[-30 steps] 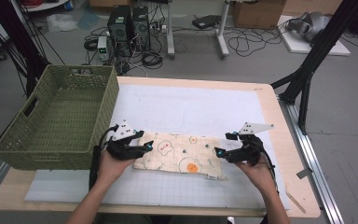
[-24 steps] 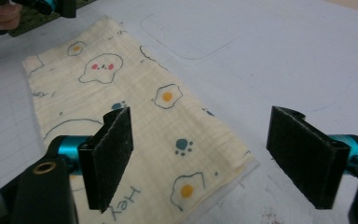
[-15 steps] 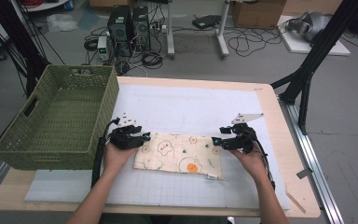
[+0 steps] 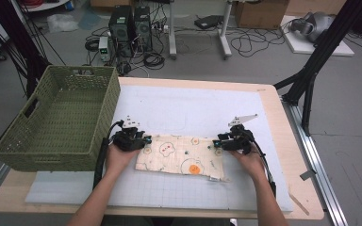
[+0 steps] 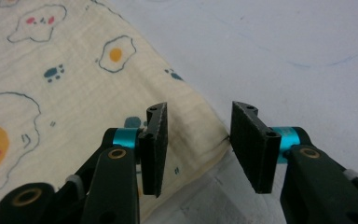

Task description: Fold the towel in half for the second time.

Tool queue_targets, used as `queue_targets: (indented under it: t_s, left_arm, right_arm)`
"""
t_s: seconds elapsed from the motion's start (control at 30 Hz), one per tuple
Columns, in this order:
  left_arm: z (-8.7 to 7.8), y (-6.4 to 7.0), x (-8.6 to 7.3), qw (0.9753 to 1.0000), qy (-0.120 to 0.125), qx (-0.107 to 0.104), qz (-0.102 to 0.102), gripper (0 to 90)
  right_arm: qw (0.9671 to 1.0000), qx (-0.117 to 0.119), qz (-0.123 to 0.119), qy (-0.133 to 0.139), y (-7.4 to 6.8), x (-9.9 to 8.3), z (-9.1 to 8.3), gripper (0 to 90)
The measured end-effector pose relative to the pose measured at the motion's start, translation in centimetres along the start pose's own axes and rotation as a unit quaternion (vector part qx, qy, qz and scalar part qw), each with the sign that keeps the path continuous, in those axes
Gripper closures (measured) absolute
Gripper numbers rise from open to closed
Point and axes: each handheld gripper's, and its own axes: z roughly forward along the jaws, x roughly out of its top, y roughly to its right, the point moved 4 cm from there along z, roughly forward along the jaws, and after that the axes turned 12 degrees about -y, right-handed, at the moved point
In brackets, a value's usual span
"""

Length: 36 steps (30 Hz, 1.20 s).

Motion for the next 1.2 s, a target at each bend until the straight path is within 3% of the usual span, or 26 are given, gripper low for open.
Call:
queue_targets:
  t_s: [0.23,0.37,0.43,0.53,0.7,0.87,1.07,1.2]
  left_arm:
    - [0.1,0.4,0.1,0.9999,-0.001,-0.008,0.008,77.8]
    - [0.0,0.3,0.0,0.9996,0.004,-0.024,-0.011,81.9]
    - [-0.2,0.3,0.1,0.9996,0.007,-0.026,-0.01,82.6]
    - [-0.7,0.2,0.2,0.9993,0.022,-0.028,-0.014,82.9]
    - [-1.6,0.3,0.3,0.9989,0.041,-0.021,-0.002,83.0]
    - [-2.4,0.7,-0.1,0.9988,0.047,-0.011,0.012,82.9]
    - [-3.7,1.3,-0.4,0.9972,0.072,-0.01,0.02,82.8]
    - [-4.2,1.8,-0.9,0.9961,0.08,-0.008,0.037,82.6]
  right_arm:
    - [0.9999,-0.001,-0.006,0.008,-0.3,-0.5,0.2,71.1]
    - [0.9999,0.01,-0.004,0.006,-0.3,-0.6,0.2,81.0]
    - [0.9999,0.01,-0.007,0.006,-0.4,-0.5,0.1,83.4]
    - [0.9998,0.013,-0.008,0.011,-0.5,-0.5,-0.2,84.9]
    - [0.9994,0.017,-0.011,0.028,-0.9,-0.5,-1.3,85.2]
    - [0.9984,0.017,-0.03,0.044,-2.0,-0.3,-2.5,85.2]
    - [0.9972,0.019,-0.05,0.053,-3.3,-0.4,-4.2,85.2]
    - [0.9967,0.021,-0.056,0.055,-4.1,-0.8,-4.9,85.2]
